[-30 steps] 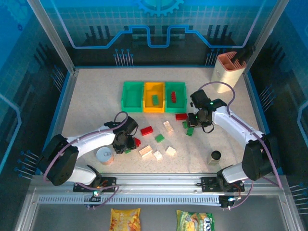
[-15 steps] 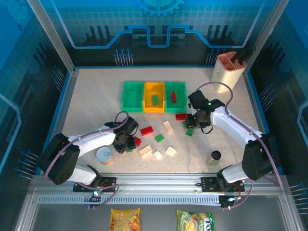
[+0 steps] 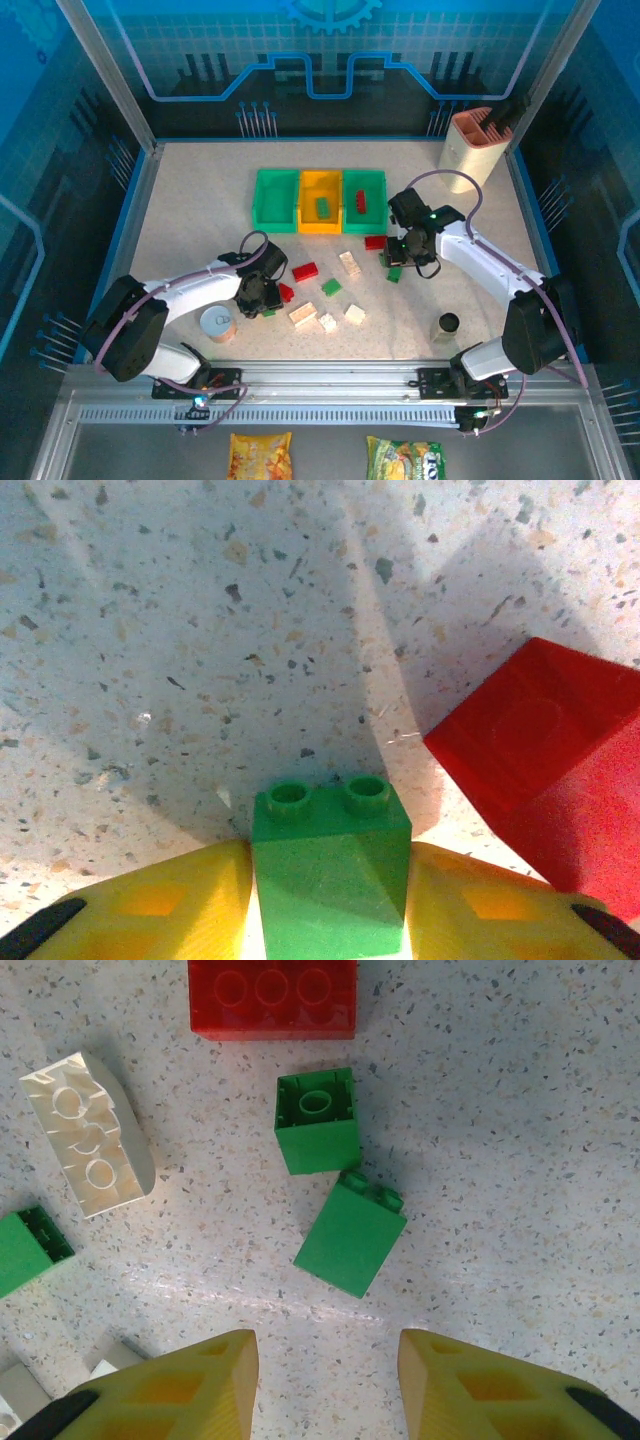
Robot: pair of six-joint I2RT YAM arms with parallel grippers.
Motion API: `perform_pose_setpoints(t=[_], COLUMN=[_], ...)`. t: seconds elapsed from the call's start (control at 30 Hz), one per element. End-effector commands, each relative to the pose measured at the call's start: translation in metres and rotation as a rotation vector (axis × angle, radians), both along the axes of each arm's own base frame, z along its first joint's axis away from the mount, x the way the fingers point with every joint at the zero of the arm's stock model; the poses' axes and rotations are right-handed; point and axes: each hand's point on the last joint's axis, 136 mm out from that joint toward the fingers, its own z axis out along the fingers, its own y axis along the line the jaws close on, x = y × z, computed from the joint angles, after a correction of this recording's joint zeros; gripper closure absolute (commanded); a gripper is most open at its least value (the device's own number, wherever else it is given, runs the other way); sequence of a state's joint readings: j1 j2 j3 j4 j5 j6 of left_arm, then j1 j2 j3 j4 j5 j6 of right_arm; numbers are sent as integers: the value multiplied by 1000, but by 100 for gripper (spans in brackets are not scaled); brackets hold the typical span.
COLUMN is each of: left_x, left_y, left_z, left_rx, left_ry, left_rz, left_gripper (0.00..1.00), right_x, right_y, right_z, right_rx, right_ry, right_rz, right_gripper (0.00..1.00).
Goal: Sort the legos into containers by color
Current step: Pick up the lego from the middle-left of the table.
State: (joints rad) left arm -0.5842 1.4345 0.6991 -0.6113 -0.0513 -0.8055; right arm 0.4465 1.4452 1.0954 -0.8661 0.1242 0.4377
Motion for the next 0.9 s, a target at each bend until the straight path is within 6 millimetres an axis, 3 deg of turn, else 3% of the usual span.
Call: perform_pose_setpoints(t=[0.0, 0.33, 0.87], left_x=[-17, -14, 17], left_y=[18, 18, 19], left_z=[-24, -21, 50], left_rx=[85, 87, 92], left_ry=[87, 75, -74], left_rz=[-8, -15, -57], left_gripper=[55, 63, 64], right_x=[1, -2, -2], right_y=[2, -3, -6], right_z=[10, 14, 24], right_rx=[-8, -18, -19], right_ry=[-14, -28, -55], right_rz=[-7, -16, -18], right_gripper=[57, 57, 57])
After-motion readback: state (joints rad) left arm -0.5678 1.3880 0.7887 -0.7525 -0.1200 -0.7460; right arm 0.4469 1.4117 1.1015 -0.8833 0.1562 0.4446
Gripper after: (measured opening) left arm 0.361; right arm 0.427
